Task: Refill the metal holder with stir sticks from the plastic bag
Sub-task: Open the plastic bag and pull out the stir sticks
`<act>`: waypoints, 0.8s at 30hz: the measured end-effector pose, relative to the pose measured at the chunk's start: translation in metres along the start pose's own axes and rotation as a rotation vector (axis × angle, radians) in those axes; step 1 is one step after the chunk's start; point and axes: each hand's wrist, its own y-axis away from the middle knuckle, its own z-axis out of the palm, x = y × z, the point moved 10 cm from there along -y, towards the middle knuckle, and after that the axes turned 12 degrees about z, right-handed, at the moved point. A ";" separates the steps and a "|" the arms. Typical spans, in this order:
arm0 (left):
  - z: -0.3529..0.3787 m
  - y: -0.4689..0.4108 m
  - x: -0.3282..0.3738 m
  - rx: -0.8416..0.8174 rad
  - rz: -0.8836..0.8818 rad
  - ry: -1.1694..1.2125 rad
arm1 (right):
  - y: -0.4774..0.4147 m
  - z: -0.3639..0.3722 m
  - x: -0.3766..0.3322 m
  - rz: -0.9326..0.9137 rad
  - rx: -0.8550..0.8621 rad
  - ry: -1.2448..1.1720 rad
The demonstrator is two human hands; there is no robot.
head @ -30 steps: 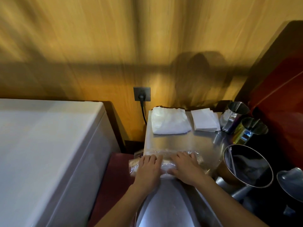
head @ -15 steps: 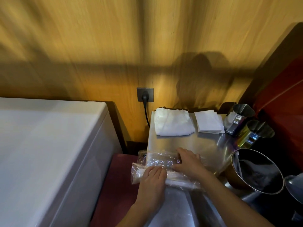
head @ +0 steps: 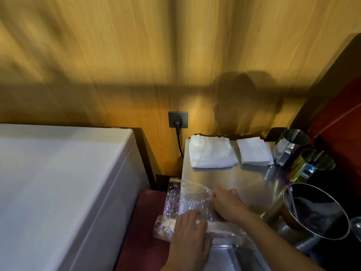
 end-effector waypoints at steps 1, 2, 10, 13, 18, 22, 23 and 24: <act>0.001 -0.002 0.002 -0.014 0.015 -0.017 | 0.000 -0.002 0.001 -0.006 0.009 -0.039; 0.002 -0.003 0.004 -0.029 0.035 -0.019 | 0.000 -0.006 0.003 0.002 0.022 -0.085; 0.010 0.001 0.002 -0.120 0.064 0.018 | 0.004 -0.023 0.002 -0.008 -0.115 -0.225; 0.011 0.000 0.007 -0.116 0.106 0.042 | 0.007 -0.052 0.001 -0.015 0.026 -0.236; 0.000 -0.004 0.014 -0.028 0.114 -0.019 | 0.016 -0.078 -0.008 -0.056 0.106 -0.278; -0.006 -0.002 0.011 0.013 0.076 -0.004 | 0.022 -0.086 -0.007 -0.081 0.094 -0.385; -0.006 -0.002 0.011 0.007 0.081 0.011 | 0.024 -0.088 -0.006 -0.096 0.103 -0.393; -0.004 -0.003 0.013 -0.021 0.087 0.031 | 0.025 -0.089 -0.006 -0.100 0.107 -0.402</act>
